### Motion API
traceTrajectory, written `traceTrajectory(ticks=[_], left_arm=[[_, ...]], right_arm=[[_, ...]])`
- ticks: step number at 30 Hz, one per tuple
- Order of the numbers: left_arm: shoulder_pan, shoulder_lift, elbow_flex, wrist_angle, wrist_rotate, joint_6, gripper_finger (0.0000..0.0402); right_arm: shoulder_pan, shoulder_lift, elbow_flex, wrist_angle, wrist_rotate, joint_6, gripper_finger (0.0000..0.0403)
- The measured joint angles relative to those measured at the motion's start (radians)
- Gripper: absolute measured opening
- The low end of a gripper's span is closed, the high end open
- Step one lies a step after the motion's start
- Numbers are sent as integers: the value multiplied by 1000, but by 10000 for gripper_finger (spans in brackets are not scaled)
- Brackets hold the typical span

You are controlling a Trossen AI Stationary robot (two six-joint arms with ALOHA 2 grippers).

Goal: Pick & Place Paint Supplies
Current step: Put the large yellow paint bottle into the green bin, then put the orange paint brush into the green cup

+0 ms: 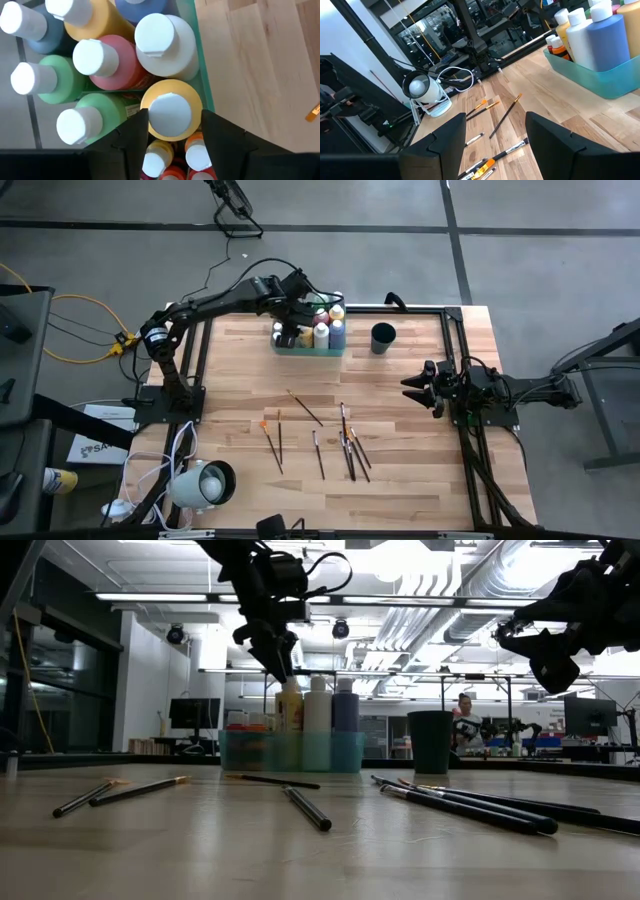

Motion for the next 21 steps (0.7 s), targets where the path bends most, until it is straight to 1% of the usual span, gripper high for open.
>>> traceTrajectory(ticks=[6,16,21], left_arm=[[0,0,6,20,0,11,173],[0,1,119,-20,-28,33,174],[0,1,179,-89,-35,21,174]], right_arm=[[0,0,0,0,0,0,199],[0,0,0,0,0,0,199],[0,0,0,0,0,0,199]])
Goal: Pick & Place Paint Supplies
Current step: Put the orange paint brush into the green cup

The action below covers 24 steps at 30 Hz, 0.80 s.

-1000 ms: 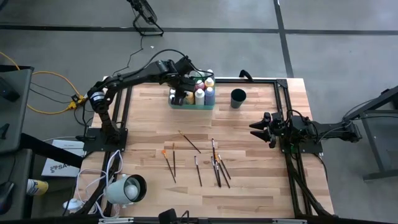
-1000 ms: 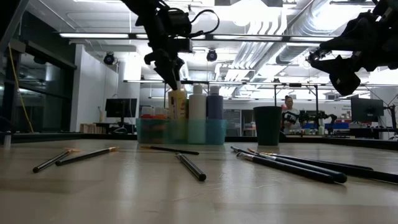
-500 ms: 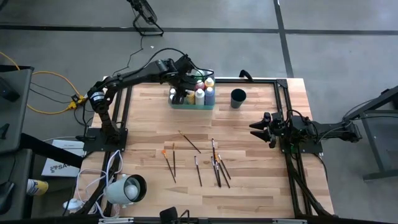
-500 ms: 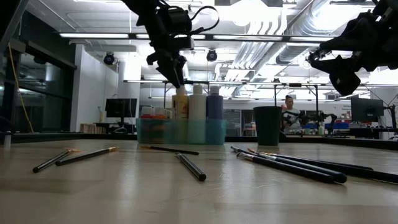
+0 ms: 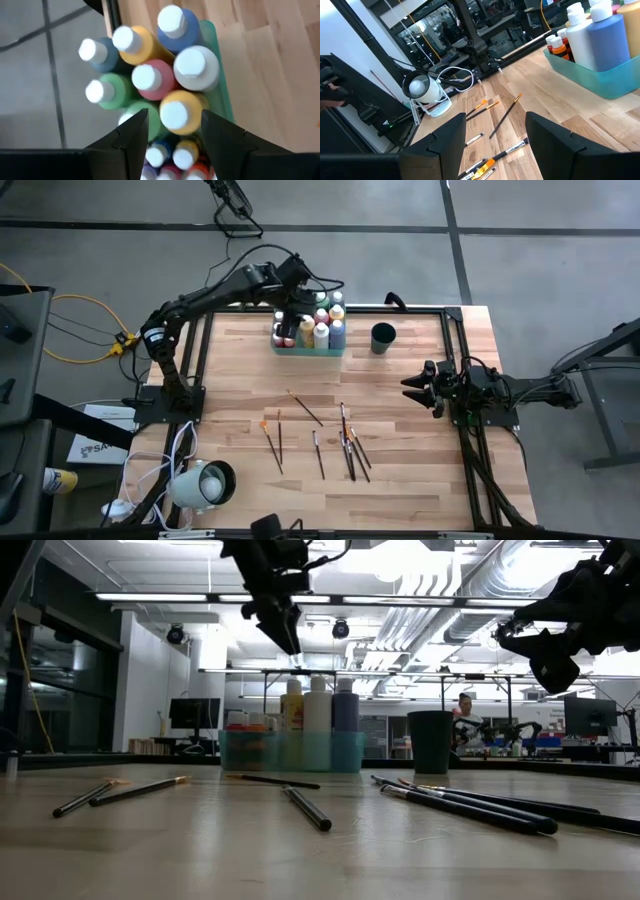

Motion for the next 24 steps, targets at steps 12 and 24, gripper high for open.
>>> traceTrajectory(ticks=[12,24], left_arm=[[-43,-15,136,-378,-37,-409,174],[-327,-42,66,-473,-287,-833,175]], right_arm=[[0,0,0,0,0,0,199],[0,0,0,0,0,0,199]])
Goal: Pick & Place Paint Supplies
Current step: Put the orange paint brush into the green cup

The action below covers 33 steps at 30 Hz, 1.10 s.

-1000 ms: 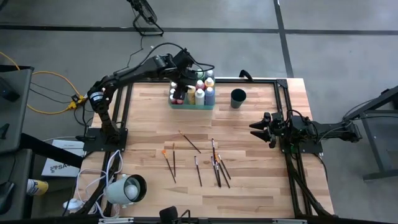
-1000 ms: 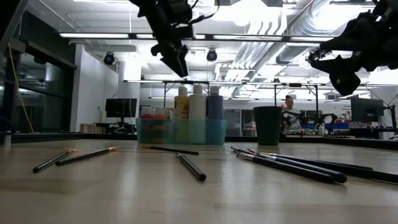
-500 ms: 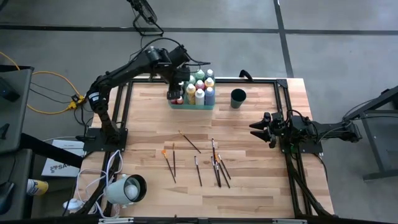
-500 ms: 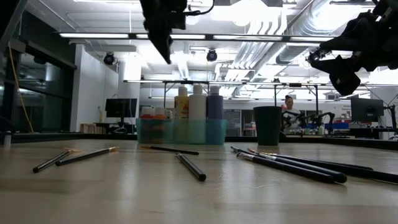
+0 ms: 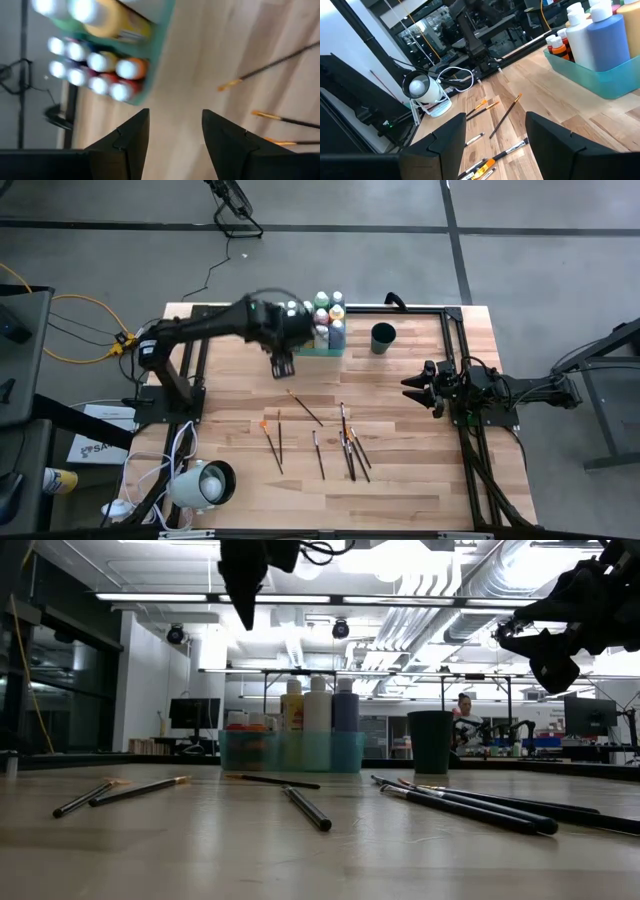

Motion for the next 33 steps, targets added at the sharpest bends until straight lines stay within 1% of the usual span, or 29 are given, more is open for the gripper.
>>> traceTrajectory(ticks=[2,5,11,15,25,29,33], left_arm=[[-53,-12,-48,12,-2,-93,175],[-121,-42,-159,32,-3,-245,175],[-246,-123,-424,196,22,-626,175],[-314,-135,-563,316,42,-867,175],[-448,-126,-777,521,51,-1329,174],[-520,-126,-815,516,20,-1516,174],[-583,-126,-816,454,-26,-1688,174]], right_arm=[[0,0,0,0,0,0,199],[0,0,0,-1,0,0,199],[0,0,0,-2,0,0,199],[0,2,0,-4,0,0,199],[0,2,0,-4,0,0,199],[0,2,0,-5,0,0,199],[0,2,0,-6,0,0,199]])
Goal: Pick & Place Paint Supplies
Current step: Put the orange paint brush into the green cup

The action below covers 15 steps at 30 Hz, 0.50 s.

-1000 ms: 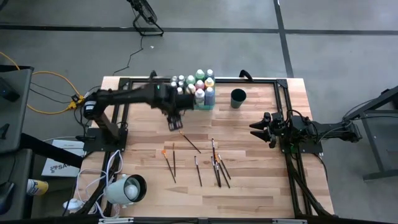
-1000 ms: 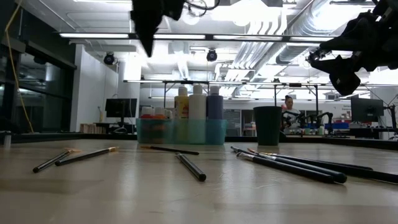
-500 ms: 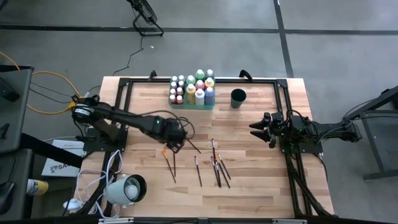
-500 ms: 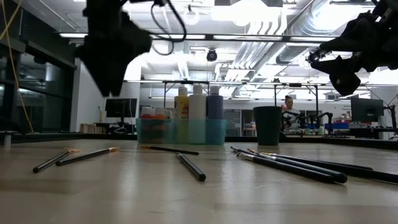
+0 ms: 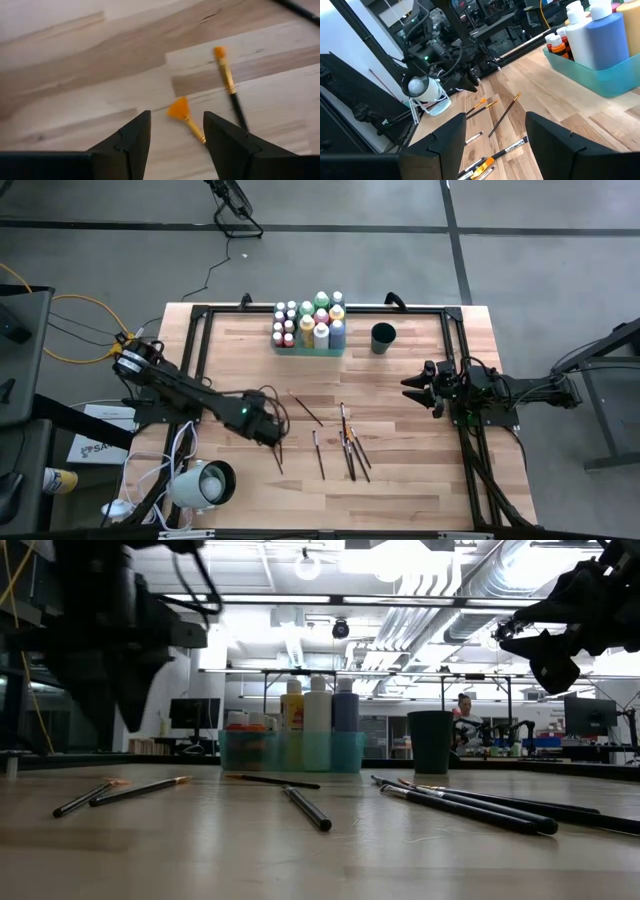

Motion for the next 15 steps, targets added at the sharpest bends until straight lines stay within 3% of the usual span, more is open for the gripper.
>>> traceTrajectory(ticks=[8,15], left_arm=[[-7,24,-2,4,-10,-20,174],[-7,92,-1,101,4,-34,174]], right_arm=[[0,0,0,0,0,0,199],[0,0,0,0,0,0,199]])
